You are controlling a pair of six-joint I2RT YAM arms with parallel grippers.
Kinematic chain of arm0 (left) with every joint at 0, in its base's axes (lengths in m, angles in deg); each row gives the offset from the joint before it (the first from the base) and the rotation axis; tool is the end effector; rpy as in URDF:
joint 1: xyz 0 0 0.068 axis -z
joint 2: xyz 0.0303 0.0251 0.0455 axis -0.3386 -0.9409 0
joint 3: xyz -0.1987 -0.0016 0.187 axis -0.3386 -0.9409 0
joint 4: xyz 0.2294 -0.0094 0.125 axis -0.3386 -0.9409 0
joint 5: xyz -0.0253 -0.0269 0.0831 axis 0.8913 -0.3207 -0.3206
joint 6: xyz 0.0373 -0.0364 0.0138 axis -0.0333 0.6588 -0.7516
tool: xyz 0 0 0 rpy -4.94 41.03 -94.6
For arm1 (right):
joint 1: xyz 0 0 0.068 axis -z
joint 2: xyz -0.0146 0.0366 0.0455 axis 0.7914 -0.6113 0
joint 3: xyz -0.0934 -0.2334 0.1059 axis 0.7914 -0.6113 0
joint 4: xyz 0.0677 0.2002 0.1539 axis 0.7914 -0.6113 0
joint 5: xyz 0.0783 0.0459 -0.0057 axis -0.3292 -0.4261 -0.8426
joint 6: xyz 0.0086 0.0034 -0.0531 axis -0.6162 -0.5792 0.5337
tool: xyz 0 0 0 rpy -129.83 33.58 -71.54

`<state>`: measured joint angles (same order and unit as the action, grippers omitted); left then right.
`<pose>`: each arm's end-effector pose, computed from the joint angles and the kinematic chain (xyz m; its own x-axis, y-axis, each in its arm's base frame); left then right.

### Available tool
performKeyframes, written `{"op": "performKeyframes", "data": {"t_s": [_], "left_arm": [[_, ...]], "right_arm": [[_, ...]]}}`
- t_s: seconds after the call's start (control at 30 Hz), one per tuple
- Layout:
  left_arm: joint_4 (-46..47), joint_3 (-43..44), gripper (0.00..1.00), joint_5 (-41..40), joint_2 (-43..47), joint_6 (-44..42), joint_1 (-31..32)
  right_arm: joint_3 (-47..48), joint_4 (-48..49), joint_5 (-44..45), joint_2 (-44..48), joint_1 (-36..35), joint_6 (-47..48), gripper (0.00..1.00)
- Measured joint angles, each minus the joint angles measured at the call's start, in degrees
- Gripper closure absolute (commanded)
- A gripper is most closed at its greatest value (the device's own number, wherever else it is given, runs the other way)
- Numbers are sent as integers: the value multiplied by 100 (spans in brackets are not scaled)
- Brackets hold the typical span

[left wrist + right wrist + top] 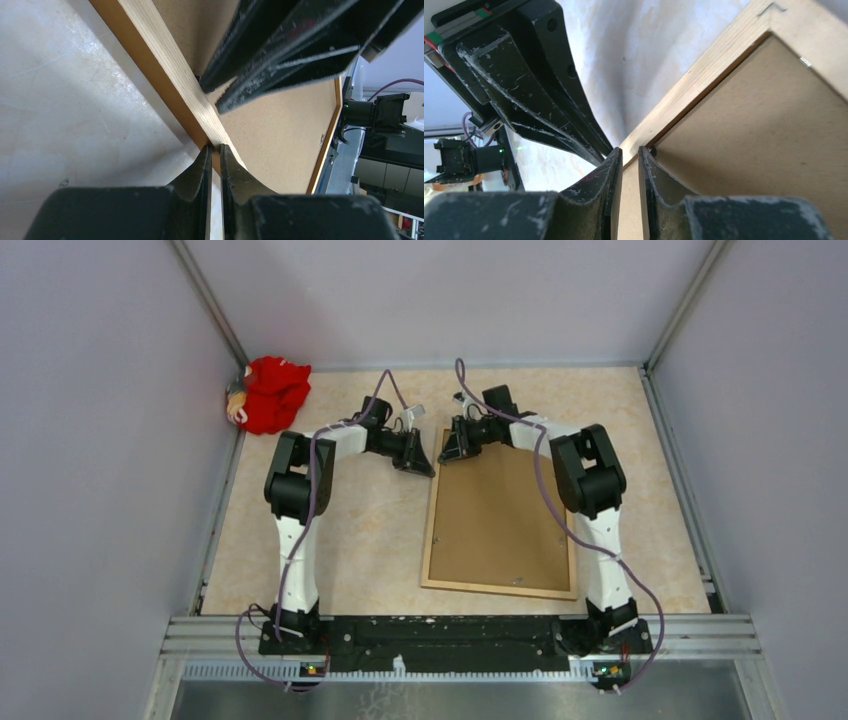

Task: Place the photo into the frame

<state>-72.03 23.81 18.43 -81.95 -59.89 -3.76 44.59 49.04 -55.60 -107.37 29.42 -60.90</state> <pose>0.4239 -0.1524 0.1238 -0.8830 0.1860 -0.4310 0.4668 0.4450 -0.7642 0.4403 0.2148 0.1346 -0.8481 -0.1500 -0.5082 -0.5117 0.4810 0.7119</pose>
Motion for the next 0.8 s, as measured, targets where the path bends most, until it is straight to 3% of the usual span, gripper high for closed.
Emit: {"op": "performKeyframes", "data": {"t_s": [0.33,0.43,0.53,0.7,0.8], "left_arm": [[-7,-15,88,26,0,11,-22],[-4,-22,88,31,0,9,-24],[-4,-22,88,37,2,7,-24],[44,-72,86,46,24,4,-28],[105,-151,78,24,90,-57,-31]], "right_arm": [[166,-428,-234,-107,-66,52,84],[190,-461,-229,-109,-68,46,80],[256,-542,-245,-109,-68,-26,70],[282,-549,-330,-48,-81,-308,36],[216,-474,-15,216,-96,-551,27]]}}
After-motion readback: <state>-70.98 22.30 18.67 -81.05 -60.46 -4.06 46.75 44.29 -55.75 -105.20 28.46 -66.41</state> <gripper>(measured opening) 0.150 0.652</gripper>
